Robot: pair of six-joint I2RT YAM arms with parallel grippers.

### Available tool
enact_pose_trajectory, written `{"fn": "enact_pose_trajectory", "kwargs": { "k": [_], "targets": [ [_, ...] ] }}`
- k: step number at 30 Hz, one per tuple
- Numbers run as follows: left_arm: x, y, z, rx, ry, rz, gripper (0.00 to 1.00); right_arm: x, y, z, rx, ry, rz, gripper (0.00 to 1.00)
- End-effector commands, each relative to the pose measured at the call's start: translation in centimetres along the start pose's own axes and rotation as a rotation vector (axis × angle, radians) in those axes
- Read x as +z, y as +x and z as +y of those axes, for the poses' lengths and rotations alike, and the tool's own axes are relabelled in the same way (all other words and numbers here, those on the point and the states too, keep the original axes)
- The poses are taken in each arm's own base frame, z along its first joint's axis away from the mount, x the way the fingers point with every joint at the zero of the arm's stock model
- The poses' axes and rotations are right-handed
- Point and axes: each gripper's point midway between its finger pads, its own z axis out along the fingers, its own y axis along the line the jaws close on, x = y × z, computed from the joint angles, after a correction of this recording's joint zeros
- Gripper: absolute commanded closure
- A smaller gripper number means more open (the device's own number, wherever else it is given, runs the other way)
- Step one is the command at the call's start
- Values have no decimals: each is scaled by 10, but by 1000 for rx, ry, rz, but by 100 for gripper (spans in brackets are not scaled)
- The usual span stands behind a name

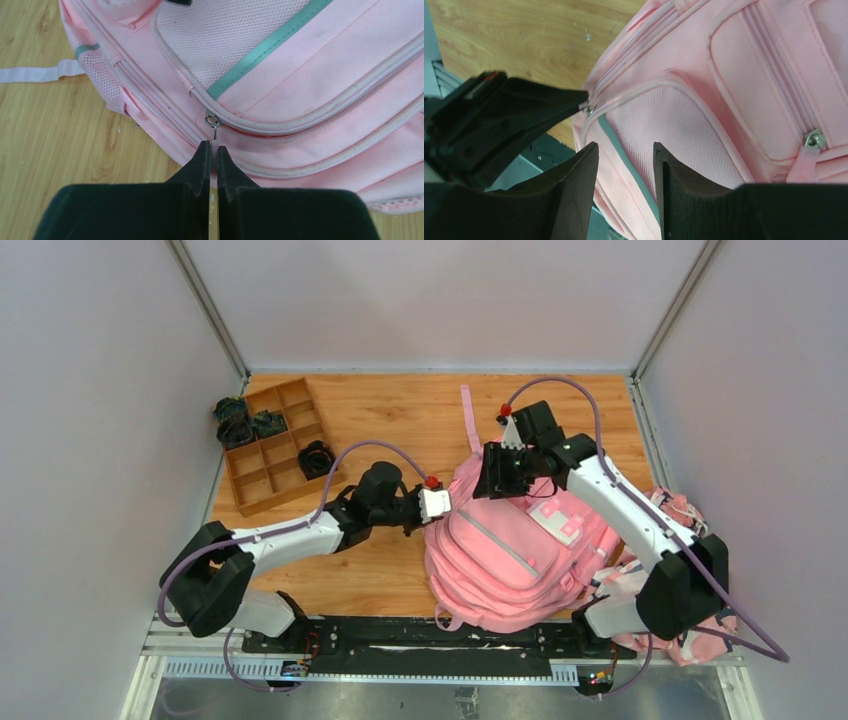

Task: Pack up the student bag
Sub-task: Zip the student bag at the center of the board.

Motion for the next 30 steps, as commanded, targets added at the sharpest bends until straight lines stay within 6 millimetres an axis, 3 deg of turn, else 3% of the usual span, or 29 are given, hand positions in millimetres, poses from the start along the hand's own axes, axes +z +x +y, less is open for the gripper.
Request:
{"fn": "enact_pose_trajectory", "kwargs": {
  "k": [1,6,11,15,20,26,27,29,30],
  "targets": [
    [-7,-5,-16,-28,45,-31,100,16,-14,-11,181,182,-19,52],
    [-6,-1,-23,-76,66,-27,100,28,-17,-9,288,376,-68,51],
    [-10,-1,-28,-86,74,-32,100,31,-2,-17,412,490,-61,52],
    [-11,-4,-30,-86,83,-44,100,35,10,-16,446,507,-53,55],
    [-10,-3,-32,-92,87,-39,100,53,9,-9,427,492,1,55],
    [-6,-4,-35,-104,113,-46,100,79,7,15,398,383,86,57],
    [-4,-7,-36,-106,124,-54,100,82,9,14,402,390,93,59],
    [-3,-8,-40,-106,135,-55,100,87,13,9,409,408,104,89],
    [-3,-9,-41,-104,130,-54,100,90,13,6,403,413,100,99]
  ]
}}
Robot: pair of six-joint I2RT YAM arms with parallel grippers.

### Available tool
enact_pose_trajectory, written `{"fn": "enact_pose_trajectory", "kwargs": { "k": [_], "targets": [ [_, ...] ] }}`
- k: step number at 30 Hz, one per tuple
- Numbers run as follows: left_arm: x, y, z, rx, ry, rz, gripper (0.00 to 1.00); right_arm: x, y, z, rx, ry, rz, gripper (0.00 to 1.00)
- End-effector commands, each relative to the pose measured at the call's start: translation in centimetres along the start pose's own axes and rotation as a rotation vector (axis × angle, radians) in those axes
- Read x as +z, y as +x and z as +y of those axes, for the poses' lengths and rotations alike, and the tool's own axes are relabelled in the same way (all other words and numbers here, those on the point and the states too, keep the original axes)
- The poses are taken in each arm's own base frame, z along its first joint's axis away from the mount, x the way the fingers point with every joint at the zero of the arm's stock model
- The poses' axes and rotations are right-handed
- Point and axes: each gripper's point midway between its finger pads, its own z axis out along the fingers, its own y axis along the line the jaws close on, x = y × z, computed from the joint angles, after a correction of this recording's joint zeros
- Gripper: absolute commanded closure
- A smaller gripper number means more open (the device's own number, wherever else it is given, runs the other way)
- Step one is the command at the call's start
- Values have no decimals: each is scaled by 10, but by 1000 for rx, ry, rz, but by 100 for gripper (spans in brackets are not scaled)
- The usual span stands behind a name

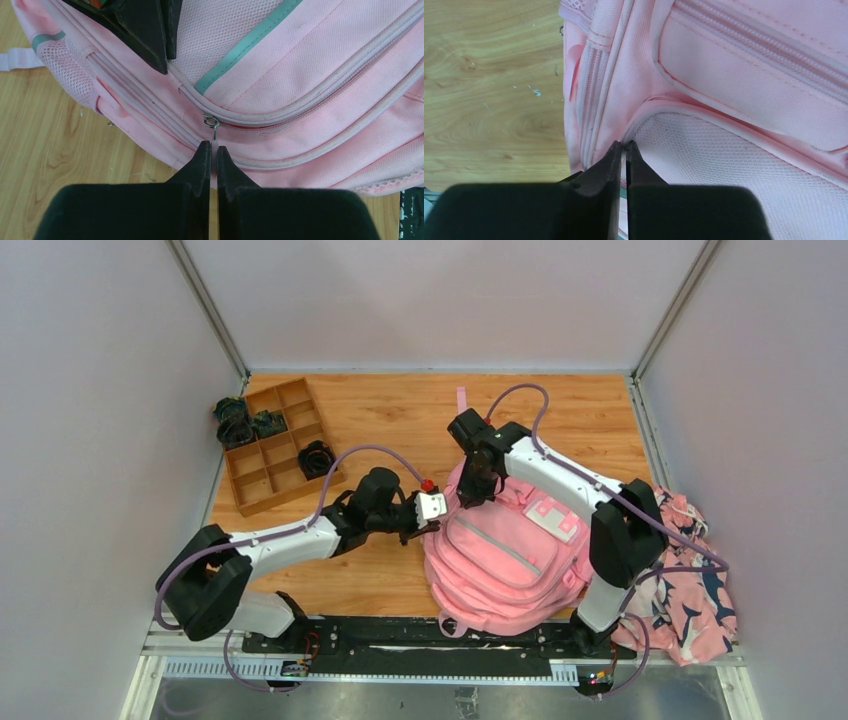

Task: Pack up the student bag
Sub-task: Zip the student bag at the center of the board.

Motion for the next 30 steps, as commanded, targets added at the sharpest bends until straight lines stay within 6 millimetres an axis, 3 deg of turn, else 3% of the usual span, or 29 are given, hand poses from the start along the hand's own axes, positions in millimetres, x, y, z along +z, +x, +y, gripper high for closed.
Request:
{"fn": "enact_pose_trajectory", "kwargs": {
  "k": [1,5,14,18,23,26,30],
  "targets": [
    [4,-18,-20,6,78,-61,100,8,5,14,-22,-37,11,100],
    [-4,-32,-28,-42,86,-98,100,13,-11,7,-32,-33,-77,100],
    [-8,-35,-85,-66,151,-98,100,17,-51,16,-13,-85,-133,100],
    [-4,-41,-103,-83,178,-94,100,26,-57,17,-17,-79,-148,100],
    [3,-54,-107,-110,180,-94,100,42,-55,17,-3,-80,-117,100],
    [7,-63,-115,-122,225,-103,100,36,-58,15,-1,-115,-115,100],
    [11,-81,-125,-105,261,-129,100,11,-67,20,-72,-176,-153,100]
  ]
}}
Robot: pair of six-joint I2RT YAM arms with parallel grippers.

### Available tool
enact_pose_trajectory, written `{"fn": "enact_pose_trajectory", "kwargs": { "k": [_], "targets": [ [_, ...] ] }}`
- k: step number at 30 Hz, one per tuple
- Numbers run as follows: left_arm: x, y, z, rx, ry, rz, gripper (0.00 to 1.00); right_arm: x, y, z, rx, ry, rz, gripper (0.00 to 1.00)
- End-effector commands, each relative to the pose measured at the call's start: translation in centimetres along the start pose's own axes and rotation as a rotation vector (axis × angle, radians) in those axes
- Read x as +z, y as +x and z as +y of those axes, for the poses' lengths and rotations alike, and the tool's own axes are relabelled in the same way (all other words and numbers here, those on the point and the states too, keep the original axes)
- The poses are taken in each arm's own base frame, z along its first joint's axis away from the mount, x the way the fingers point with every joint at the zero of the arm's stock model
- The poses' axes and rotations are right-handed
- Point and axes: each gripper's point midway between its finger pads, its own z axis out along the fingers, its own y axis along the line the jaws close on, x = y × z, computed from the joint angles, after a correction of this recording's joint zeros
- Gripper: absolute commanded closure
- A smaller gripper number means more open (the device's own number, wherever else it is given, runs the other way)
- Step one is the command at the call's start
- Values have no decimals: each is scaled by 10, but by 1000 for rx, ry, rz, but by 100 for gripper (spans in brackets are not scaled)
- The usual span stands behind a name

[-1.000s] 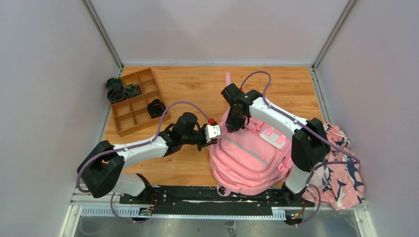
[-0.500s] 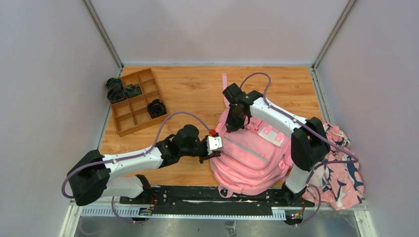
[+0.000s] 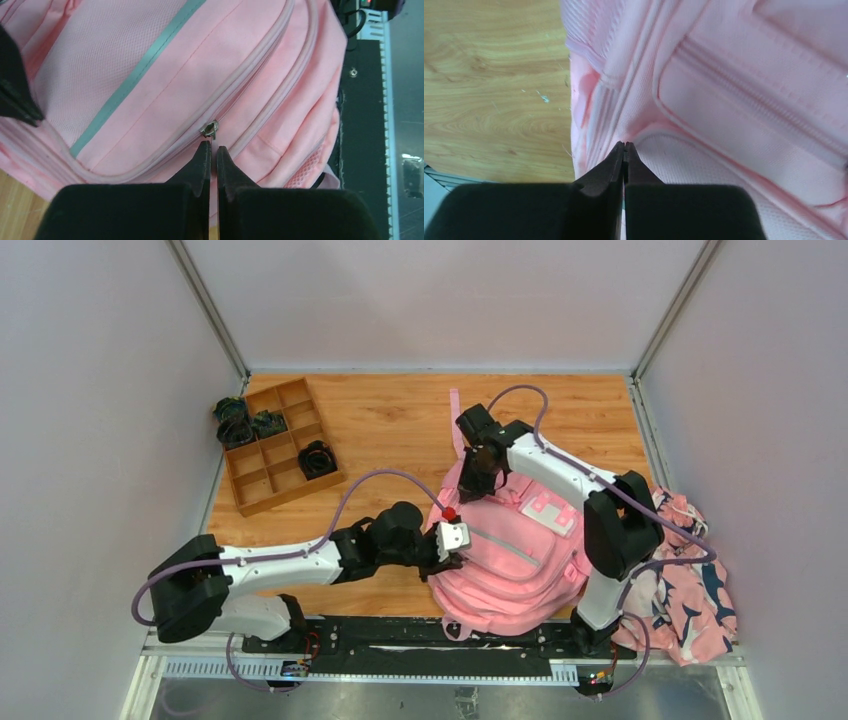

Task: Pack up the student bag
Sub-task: Zip the student bag at the center of the board.

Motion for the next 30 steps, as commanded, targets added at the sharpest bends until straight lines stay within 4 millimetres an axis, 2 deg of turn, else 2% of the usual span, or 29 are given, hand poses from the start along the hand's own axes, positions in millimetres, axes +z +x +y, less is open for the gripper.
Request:
{"fn": "enact_pose_trajectory", "kwargs": {
  "k": [1,5,9,11,13,16,19,21,24,27,30],
  "targets": [
    [6,-44,-42,22,178,-100,100,-23,-58,22,-84,-136,-226,100],
    [20,-65,-58,79,239,-120,100,-41,-55,26,-126,-224,-289,100],
    [33,-86,-80,104,319,-141,100,-48,-49,25,-177,-265,-302,100],
    [37,-88,-89,106,345,-138,100,-61,-45,23,-211,-263,-297,93],
    [40,-87,-92,103,354,-132,88,-80,-44,15,-237,-237,-320,81],
    [39,-88,-85,53,297,-125,57,-107,-44,-15,-251,-151,-380,62],
    [31,-96,-76,-12,222,-144,36,-127,-47,-77,-197,21,-468,50],
    [21,-104,-72,-44,183,-167,33,-130,-40,-120,-124,88,-476,46],
    [8,-98,-50,-80,40,-183,32,-126,-15,-166,-25,119,-415,46],
    [-3,-80,-17,-134,-142,-169,32,-118,12,-185,38,120,-358,46],
    [-17,-69,13,-262,-278,-145,29,-112,28,-200,87,162,-336,49]
  ]
}}
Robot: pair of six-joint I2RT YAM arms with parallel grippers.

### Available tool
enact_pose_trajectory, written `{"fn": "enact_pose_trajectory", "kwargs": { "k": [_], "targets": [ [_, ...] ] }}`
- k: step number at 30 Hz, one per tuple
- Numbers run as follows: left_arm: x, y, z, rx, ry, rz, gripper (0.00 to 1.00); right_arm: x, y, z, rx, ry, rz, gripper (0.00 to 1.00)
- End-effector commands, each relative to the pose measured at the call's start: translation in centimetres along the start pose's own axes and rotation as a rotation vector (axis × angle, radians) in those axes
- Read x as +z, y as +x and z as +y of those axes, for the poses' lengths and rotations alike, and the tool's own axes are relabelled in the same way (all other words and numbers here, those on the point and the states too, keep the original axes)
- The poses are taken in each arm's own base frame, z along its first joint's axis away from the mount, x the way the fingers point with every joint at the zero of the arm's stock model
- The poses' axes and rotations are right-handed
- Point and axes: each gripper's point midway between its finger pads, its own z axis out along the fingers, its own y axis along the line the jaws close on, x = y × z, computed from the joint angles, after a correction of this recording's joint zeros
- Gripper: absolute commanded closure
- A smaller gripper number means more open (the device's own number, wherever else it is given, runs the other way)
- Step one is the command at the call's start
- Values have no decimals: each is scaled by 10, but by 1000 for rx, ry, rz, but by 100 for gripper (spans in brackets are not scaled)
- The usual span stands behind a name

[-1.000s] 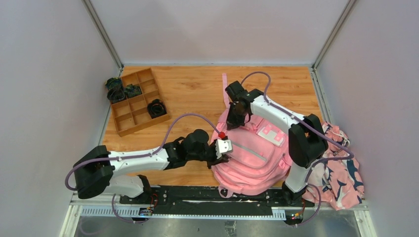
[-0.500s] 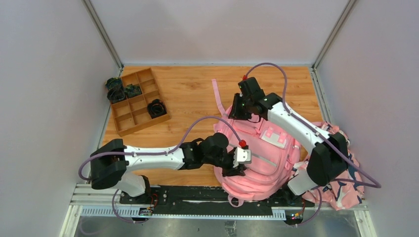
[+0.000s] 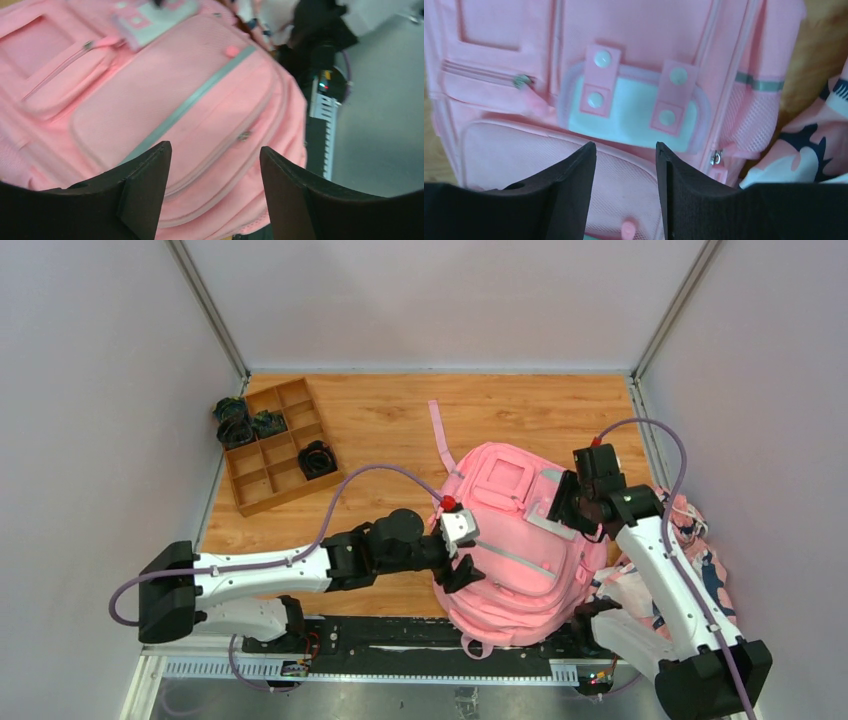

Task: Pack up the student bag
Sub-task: Zip the student bag at the center of the board, then adjust the student bag at the center of the board.

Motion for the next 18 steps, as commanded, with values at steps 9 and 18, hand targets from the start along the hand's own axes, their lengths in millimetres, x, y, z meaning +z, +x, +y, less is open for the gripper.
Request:
{"fn": "enact_pose_trajectory", "kwargs": {
  "k": [9,18],
  "targets": [
    [-54,27,95,-457,-468,-87,15,20,93,4,129,-118,288,52],
    [-86,26,119,-484,-619,-69,12,65,81,95,64,-269,313,57]
  ]
}}
